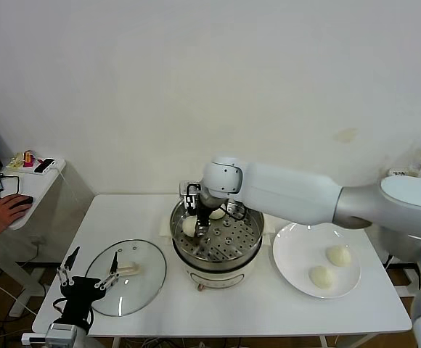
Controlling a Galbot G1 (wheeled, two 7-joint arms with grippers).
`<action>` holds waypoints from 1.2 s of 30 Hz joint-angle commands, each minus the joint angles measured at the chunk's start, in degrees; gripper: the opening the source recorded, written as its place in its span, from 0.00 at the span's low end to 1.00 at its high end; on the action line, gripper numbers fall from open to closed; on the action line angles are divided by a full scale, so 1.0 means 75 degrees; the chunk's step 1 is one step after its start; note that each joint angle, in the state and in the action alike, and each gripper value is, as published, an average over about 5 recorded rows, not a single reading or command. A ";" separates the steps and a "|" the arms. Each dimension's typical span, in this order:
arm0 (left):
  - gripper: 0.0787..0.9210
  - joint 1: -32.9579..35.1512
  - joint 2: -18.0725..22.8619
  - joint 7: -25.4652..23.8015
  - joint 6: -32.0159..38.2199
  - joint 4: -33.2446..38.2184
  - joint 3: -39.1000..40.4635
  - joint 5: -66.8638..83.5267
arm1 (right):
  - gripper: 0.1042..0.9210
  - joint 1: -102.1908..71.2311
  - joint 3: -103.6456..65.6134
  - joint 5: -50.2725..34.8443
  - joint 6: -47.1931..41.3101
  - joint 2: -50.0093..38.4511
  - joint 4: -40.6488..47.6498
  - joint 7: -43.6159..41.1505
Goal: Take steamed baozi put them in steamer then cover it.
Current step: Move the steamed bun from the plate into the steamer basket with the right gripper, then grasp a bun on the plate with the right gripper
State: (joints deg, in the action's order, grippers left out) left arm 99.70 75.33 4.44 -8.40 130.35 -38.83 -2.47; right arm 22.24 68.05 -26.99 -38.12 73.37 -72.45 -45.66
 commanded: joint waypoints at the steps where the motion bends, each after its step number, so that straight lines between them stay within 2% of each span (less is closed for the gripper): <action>1: 0.88 0.0003 0.0012 -0.0001 0.0004 0.0019 -0.0012 0.0000 | 0.67 -0.0143 0.0021 0.0226 -0.0107 0.0353 0.0433 0.0075; 8: 0.88 0.0007 0.0019 -0.0003 -0.0002 0.0054 -0.0001 -0.0005 | 0.70 0.0293 -0.0073 0.0343 0.0061 0.0016 0.0138 -0.0601; 14: 0.88 0.0016 -0.0032 -0.0016 -0.0022 0.0122 0.0015 0.0011 | 0.87 0.1136 -0.0200 0.0687 0.0747 -0.0859 -0.0312 -0.1653; 25: 0.88 -0.0046 -0.0095 -0.0040 -0.0087 0.0166 0.0135 0.0072 | 0.88 0.1900 0.0014 0.1894 0.2170 -0.3478 -0.1889 -0.2947; 36: 0.88 -0.0050 -0.0092 -0.0037 -0.0083 0.0042 0.0310 0.0022 | 0.88 0.0640 -0.0584 0.3494 0.3026 -0.6627 -0.3325 -0.3281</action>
State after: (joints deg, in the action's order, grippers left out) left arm 99.34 74.62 4.17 -9.02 130.94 -36.92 -2.21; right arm 32.35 66.63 -12.00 -22.97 46.82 -86.58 -65.43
